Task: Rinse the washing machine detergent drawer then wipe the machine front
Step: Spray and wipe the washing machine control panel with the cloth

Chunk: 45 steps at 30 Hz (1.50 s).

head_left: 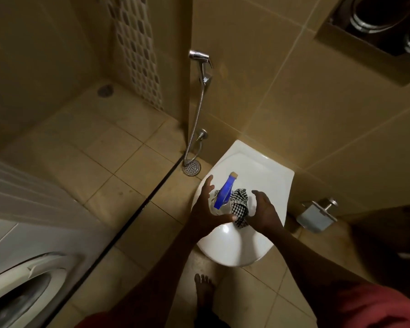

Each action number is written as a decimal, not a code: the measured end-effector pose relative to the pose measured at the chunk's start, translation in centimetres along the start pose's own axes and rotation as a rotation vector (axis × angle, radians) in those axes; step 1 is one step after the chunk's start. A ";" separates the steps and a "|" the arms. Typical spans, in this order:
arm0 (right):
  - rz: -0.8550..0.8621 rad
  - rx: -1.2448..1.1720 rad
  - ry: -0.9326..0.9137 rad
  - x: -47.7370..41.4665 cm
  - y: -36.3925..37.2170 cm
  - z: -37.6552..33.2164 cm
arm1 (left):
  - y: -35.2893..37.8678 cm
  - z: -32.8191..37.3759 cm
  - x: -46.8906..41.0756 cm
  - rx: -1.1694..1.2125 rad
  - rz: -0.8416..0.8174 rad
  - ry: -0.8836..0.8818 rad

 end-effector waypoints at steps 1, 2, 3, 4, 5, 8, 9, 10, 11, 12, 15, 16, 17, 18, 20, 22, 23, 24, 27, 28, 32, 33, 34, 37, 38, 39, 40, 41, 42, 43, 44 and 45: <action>-0.004 0.006 -0.007 -0.7 0.3 0.4 | 0.5 -0.2 -0.5 -0.003 -0.013 0.014; -0.012 0.014 -0.017 -1.3 0.5 0.6 | 1.0 -0.4 -1.0 -0.007 -0.026 0.025; -0.022 0.018 -0.031 -1.8 0.7 0.6 | 1.3 -0.7 -1.2 -0.002 -0.023 0.035; -0.037 0.021 -0.038 -2.3 1.0 0.6 | 1.6 -0.8 -1.3 0.015 -0.009 0.047; -0.057 0.016 -0.053 -2.8 1.4 0.6 | 1.7 -1.0 -1.4 0.043 0.007 0.062; -0.103 0.048 -0.126 -4.1 2.7 0.5 | 2.0 -1.8 -1.9 0.151 0.073 0.056; -0.121 0.072 -0.155 -4.4 3.1 0.5 | 2.1 -1.8 -2.0 0.159 0.093 0.065; -0.146 0.090 -0.169 -4.6 3.6 0.5 | 2.2 -1.7 -2.3 0.153 0.111 0.089; -0.165 0.098 -0.176 -4.8 4.1 0.7 | 2.3 -1.6 -2.3 0.144 0.127 0.102; -0.173 0.092 -0.166 -4.9 4.5 0.9 | 2.2 -1.7 -2.3 0.150 0.169 0.102; -0.141 0.101 -0.101 -5.3 5.5 1.8 | 1.8 -1.6 -2.0 0.150 0.264 0.102; -0.155 0.127 -0.064 -5.3 5.9 2.1 | 1.8 -1.8 -2.1 0.142 0.283 0.119; -0.179 0.170 -0.038 -5.4 6.4 2.4 | 1.9 -2.0 -2.1 0.127 0.298 0.140; -0.218 0.211 -0.013 -5.4 6.8 2.6 | 1.8 -2.3 -2.1 0.110 0.308 0.141; -0.261 0.228 0.027 -5.4 7.2 3.1 | 1.1 -2.8 -1.8 0.092 0.376 0.097; -0.251 0.213 0.004 -5.2 7.2 3.3 | 0.3 -3.4 -1.0 0.056 0.462 0.073; -0.220 0.177 -0.007 -5.2 7.1 3.4 | -0.2 -3.7 -0.4 0.045 0.508 0.067; -0.170 0.106 0.003 -4.9 6.7 3.1 | -0.7 -3.9 0.3 0.041 0.548 0.065; -0.053 -0.242 0.134 -3.7 5.5 1.5 | -1.9 -4.6 1.8 0.068 0.610 0.056; -0.048 -0.354 0.175 -3.4 5.4 0.8 | -2.2 -5.0 2.3 0.071 0.617 0.036; -0.139 -0.640 0.228 -2.3 5.0 -4.3 | -4.5 -5.8 4.3 0.085 0.641 -0.005; -0.167 -0.692 0.225 -1.9 4.8 -6.0 | -5.4 -5.7 5.0 0.093 0.644 0.002; -0.186 -0.756 0.224 -1.7 4.6 -7.1 | -5.8 -5.5 5.3 0.093 0.637 0.005; -0.271 -1.049 0.267 -1.3 5.3 -10.4 | -8.1 -4.9 7.7 0.045 0.651 0.038; -0.297 -1.147 0.261 -1.2 5.5 -11.8 | -8.8 -4.9 8.5 0.042 0.664 0.032; -0.333 -1.209 0.235 -0.9 6.0 -13.7 | -10.1 -4.9 10.0 0.050 0.689 0.033; -0.370 -1.227 0.207 -0.6 6.4 -16.0 | -11.5 -5.0 11.5 0.061 0.718 0.036; -0.408 -1.189 0.174 -0.2 7.0 -18.3 | -12.8 -5.4 13.0 0.075 0.750 0.040; -0.448 -1.114 0.129 0.3 7.7 -20.8 | -14.2 -5.9 14.5 0.084 0.788 0.038; -0.467 -1.040 0.085 0.6 8.3 -22.8 | -15.4 -6.5 15.9 0.088 0.828 0.030; -0.488 -0.990 0.043 0.8 9.1 -24.8 | -16.6 -7.1 17.2 0.093 0.870 0.014; -0.500 -0.950 0.011 1.3 9.9 -26.8 | -17.8 -7.8 18.7 0.102 0.911 -0.002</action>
Point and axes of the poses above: each hand's wrist, its own x-axis away from the middle knuckle, its own y-axis out of the palm, z = x × y, the point moved 5 cm from there along -x, towards the middle knuckle, and after that the axes turned 8 degrees about -y, right-handed, at the moved point
